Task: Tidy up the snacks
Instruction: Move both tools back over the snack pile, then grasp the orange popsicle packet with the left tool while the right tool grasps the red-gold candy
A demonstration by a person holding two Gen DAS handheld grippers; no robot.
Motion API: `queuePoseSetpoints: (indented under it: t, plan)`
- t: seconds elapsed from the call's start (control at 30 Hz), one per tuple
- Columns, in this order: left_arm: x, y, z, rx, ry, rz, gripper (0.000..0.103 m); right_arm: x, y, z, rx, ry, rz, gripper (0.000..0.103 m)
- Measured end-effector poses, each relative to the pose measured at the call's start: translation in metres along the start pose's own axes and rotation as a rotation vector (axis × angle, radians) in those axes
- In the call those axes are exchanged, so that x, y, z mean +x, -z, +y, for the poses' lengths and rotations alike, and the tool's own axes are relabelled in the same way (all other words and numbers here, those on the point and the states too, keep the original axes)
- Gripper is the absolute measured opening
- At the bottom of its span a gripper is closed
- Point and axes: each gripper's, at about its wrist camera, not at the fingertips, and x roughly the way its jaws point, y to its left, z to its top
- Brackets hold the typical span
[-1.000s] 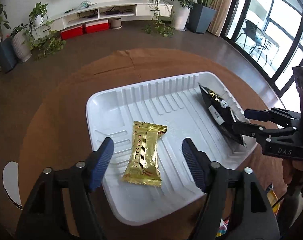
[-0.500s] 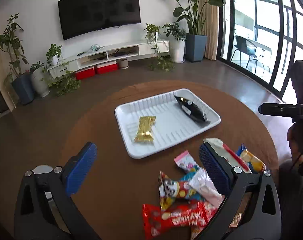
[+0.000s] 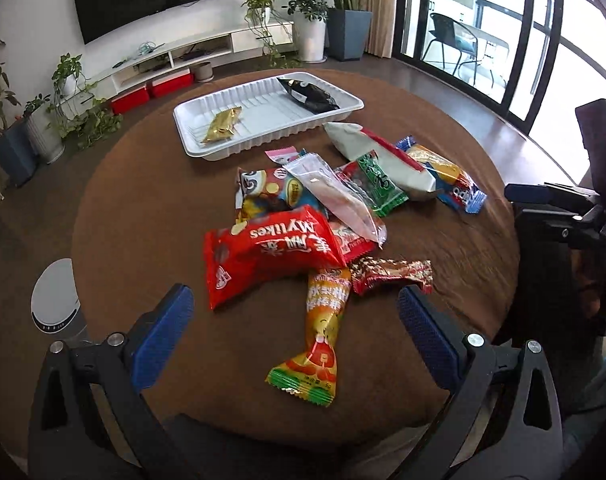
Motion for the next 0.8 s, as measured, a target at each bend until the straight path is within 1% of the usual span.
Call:
queuePoseSetpoints:
  t: [0.1, 0.13, 0.2, 0.33, 0.47, 0.5, 0.53, 0.57, 0.63, 0.8]
  plan:
    - [-0.001, -0.001, -0.003, 0.004, 0.052, -0.001, 0.103, 0.008, 0.006, 0.009, -0.025, 0.004, 0.025, 0.100]
    - [-0.002, -0.005, -0.002, 0.011, 0.059, 0.004, 0.103, 0.009, 0.008, 0.012, -0.035, 0.000, 0.028, 0.100]
    - [0.003, -0.006, -0.004, 0.029, 0.060, 0.037, 0.103, 0.011, 0.007, 0.019, -0.065, 0.003, 0.030, 0.100]
    - [0.016, -0.004, -0.008, 0.060, 0.052, 0.078, 0.102, 0.016, 0.010, 0.032, -0.136, 0.027, 0.056, 0.094]
    - [0.027, -0.005, -0.003, 0.056, 0.056, 0.115, 0.093, 0.027, 0.008, 0.038, -0.168, 0.027, 0.091, 0.090]
    - [0.028, -0.005, -0.003, 0.062, 0.056, 0.120, 0.090, 0.030, 0.007, 0.040, -0.179, 0.026, 0.103, 0.087]
    - [0.031, -0.006, -0.003, 0.073, 0.060, 0.131, 0.082, 0.032, 0.006, 0.041, -0.194, 0.029, 0.114, 0.084]
    - [0.035, -0.006, -0.003, 0.085, 0.063, 0.144, 0.074, 0.036, 0.005, 0.044, -0.214, 0.037, 0.126, 0.083]
    - [0.039, -0.006, -0.004, 0.110, 0.064, 0.164, 0.067, 0.042, 0.004, 0.047, -0.242, 0.046, 0.143, 0.077]
    - [0.048, -0.005, -0.008, 0.150, 0.084, 0.206, 0.066, 0.054, 0.002, 0.053, -0.283, 0.043, 0.177, 0.074]
